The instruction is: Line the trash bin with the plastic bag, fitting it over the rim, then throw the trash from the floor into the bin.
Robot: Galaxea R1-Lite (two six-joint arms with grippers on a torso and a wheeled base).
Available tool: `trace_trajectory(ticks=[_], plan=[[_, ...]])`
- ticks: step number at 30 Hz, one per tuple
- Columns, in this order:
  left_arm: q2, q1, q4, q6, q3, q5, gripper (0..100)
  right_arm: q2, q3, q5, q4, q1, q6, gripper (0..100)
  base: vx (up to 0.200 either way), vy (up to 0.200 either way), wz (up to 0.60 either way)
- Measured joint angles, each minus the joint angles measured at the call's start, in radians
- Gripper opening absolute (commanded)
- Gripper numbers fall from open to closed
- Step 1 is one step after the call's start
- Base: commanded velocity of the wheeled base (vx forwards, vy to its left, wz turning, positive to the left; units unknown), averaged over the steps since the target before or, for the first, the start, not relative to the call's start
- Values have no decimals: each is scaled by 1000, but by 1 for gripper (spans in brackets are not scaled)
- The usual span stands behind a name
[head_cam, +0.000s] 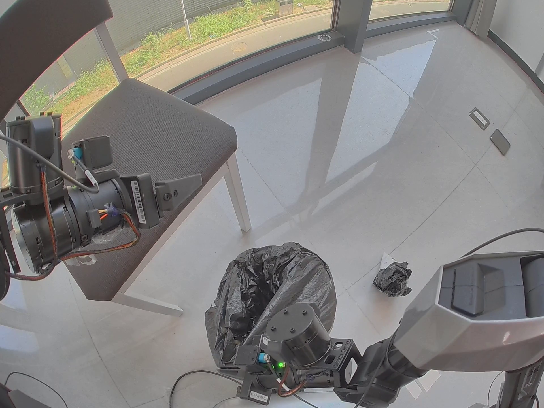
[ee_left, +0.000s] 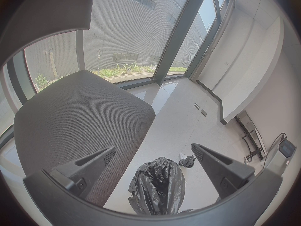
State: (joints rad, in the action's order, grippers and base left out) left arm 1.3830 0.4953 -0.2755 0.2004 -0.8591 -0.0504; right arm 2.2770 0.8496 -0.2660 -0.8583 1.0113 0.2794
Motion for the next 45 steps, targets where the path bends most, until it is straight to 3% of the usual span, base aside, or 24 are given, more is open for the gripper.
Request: trace_trajectory(ticks=[14,24,25,36,38,41,45], plan=[[-11,-1,0,0,8,-1,100,-22,-3,1,-11,-185,51,0,0,0,0],[-12,-1,0,0,8,-1,100,-47,-40,1,-11,-242,76,0,0,0,0],[-12,-1,0,0,8,-1,100,-49,-42,1,-11,-250,83,100,0,0,0],[-9,0,-1,0,8,-3,100,-98,-24,12,7,-300,101,100,0,0,0],[-7,0,-1,0,8,-3,100,-107,-16,38,27,-301,101,100,0,0,0],[-5,0,-6,0,8,-5,100,-120,1,134,86,-301,101,100,0,0,0],[-1,3,-11,0,8,-8,100,-144,29,360,244,-306,100,100,0,0,0]])
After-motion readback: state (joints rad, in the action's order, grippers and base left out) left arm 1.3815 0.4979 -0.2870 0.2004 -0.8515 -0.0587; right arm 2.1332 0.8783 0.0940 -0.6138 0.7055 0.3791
